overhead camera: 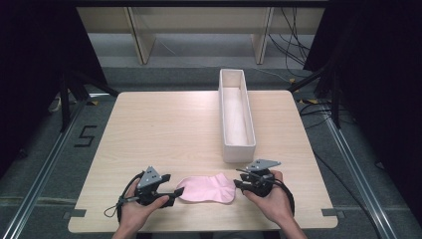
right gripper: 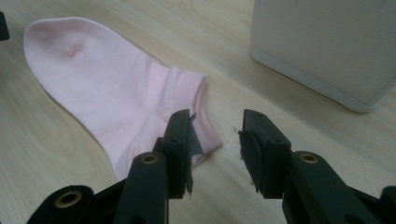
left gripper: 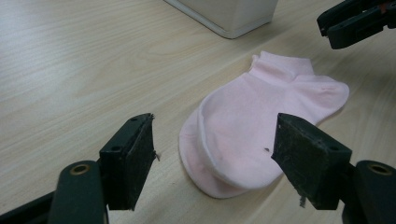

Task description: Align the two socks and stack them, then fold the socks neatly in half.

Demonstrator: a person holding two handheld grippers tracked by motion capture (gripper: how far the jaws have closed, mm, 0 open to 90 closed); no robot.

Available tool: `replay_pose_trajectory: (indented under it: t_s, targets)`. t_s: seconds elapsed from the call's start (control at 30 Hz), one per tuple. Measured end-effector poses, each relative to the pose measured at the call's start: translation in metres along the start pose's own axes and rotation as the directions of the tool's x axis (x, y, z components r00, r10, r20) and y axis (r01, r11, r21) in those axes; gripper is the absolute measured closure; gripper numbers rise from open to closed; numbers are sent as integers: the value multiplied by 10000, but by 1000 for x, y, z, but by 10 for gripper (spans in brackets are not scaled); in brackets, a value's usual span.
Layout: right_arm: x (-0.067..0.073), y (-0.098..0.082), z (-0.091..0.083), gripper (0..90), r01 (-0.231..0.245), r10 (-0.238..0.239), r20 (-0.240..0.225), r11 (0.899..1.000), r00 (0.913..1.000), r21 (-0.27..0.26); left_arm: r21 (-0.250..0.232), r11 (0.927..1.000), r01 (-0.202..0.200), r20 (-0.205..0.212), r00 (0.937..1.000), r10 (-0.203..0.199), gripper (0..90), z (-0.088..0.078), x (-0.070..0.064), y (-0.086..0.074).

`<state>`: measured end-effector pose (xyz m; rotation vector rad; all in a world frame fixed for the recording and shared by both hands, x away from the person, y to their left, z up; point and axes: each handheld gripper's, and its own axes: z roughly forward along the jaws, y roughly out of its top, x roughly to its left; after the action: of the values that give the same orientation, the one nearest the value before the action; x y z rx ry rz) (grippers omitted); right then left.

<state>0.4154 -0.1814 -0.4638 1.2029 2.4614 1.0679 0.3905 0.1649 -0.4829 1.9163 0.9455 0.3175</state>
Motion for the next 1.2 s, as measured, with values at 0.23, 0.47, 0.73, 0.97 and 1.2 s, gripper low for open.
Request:
replay_pose_trajectory:
  t_s: [0.23,0.47,0.73,0.97,1.2]
  targets:
    - [-1,0,-2,636,-61,62,72,9998,10000,-178,106,9999,-54,-25,10000,55,279,1,-1,-2]
    - [-2,-1,5,647,-224,223,83,9997,9997,84,326,9986,425,-44,9991,-424,298,7,3,-6]
    - [-7,3,9,651,-422,421,127,9991,9990,97,896,9935,705,-125,9975,-697,350,17,9,-4]
    - [-4,3,17,650,-241,238,107,9993,9997,282,1046,9925,639,85,9978,-652,431,22,7,-2]
    - [-3,2,26,657,-288,287,26,9983,9996,499,1571,9846,770,53,9969,-788,519,29,11,-7]
